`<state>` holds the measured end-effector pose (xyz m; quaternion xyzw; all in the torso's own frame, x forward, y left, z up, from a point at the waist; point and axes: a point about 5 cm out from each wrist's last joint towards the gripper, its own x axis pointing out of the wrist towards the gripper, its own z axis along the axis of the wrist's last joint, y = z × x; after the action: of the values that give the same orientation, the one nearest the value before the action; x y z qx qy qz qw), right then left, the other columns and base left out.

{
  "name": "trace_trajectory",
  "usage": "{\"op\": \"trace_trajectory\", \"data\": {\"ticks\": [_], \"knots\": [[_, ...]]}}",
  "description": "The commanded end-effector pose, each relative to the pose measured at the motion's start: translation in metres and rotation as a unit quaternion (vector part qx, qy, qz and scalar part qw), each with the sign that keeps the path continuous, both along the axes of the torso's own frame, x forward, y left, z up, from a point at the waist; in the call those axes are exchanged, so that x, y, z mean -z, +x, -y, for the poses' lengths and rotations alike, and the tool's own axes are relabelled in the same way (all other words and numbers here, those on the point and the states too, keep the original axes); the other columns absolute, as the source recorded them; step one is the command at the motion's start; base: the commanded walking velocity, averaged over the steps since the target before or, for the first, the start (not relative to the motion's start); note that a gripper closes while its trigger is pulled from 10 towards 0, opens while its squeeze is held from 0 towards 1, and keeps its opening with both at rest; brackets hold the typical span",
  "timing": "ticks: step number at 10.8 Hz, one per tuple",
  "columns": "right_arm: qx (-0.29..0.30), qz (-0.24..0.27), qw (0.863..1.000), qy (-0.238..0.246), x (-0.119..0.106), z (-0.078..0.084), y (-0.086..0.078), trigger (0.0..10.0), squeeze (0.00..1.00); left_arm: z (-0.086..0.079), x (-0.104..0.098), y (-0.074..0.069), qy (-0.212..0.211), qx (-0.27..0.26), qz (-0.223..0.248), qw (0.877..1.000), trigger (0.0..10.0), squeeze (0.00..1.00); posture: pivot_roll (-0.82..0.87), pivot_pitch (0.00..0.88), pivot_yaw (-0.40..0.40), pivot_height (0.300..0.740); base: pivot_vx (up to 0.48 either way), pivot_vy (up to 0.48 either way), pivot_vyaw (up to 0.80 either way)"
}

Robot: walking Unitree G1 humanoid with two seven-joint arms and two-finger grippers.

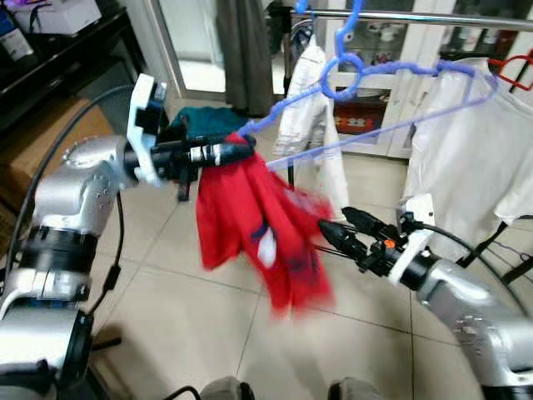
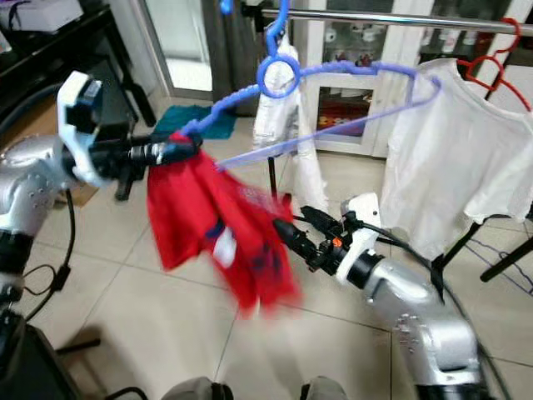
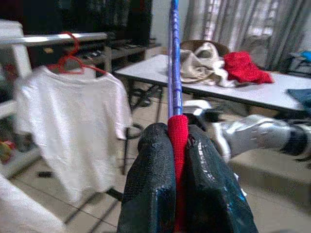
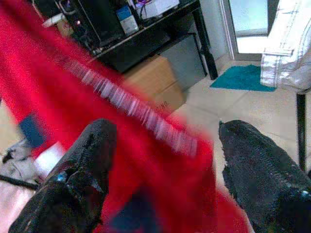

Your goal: Hang hanger

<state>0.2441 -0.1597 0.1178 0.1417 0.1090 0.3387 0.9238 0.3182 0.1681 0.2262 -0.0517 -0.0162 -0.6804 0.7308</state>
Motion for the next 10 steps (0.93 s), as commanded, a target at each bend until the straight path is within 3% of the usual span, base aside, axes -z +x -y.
{"op": "trace_trajectory", "data": {"ticks": [1,3,4,6,8,10], "knots": [[0.003,0.014,1.0,0.0,-0.002,0.0,0.003,10.0,1.0,0.002,-0.007,-0.005,-0.001,0.024,0.004,1.0,0.0,0.0,-0.14,0.0,0.107,0.74,0.0,0.0,0.0],[0.003,0.024,0.999,0.044,-0.005,0.001,0.004,10.0,1.0,0.009,-0.015,-0.013,0.003,0.067,-0.005,0.998,0.0,0.0,-0.13,0.0,0.101,0.74,0.0,0.0,0.0],[-0.08,0.027,0.993,0.084,-0.011,-0.005,-0.01,10.0,1.0,0.014,-0.022,-0.017,0.003,0.087,-0.001,0.996,0.0,0.0,-0.13,0.0,0.101,0.74,0.0,0.0,0.0],[-0.178,0.014,0.977,0.114,-0.013,-0.01,-0.03,10.0,1.0,0.021,-0.03,-0.023,0.005,0.109,0.006,0.994,0.0,0.0,-0.13,0.0,0.096,0.74,0.0,0.0,0.0],[-0.166,0.036,0.978,0.121,-0.019,-0.008,-0.023,10.0,1.0,0.024,-0.037,-0.028,0.005,0.127,0.009,0.992,0.0,0.0,-0.13,0.0,0.094,0.74,0.0,0.0,0.0],[-0.137,0.043,0.986,0.089,-0.016,-0.011,-0.012,10.0,1.0,0.026,-0.04,-0.029,0.004,0.133,0.009,0.991,0.0,0.0,-0.13,0.0,0.092,0.74,0.0,0.0,0.0]]}}
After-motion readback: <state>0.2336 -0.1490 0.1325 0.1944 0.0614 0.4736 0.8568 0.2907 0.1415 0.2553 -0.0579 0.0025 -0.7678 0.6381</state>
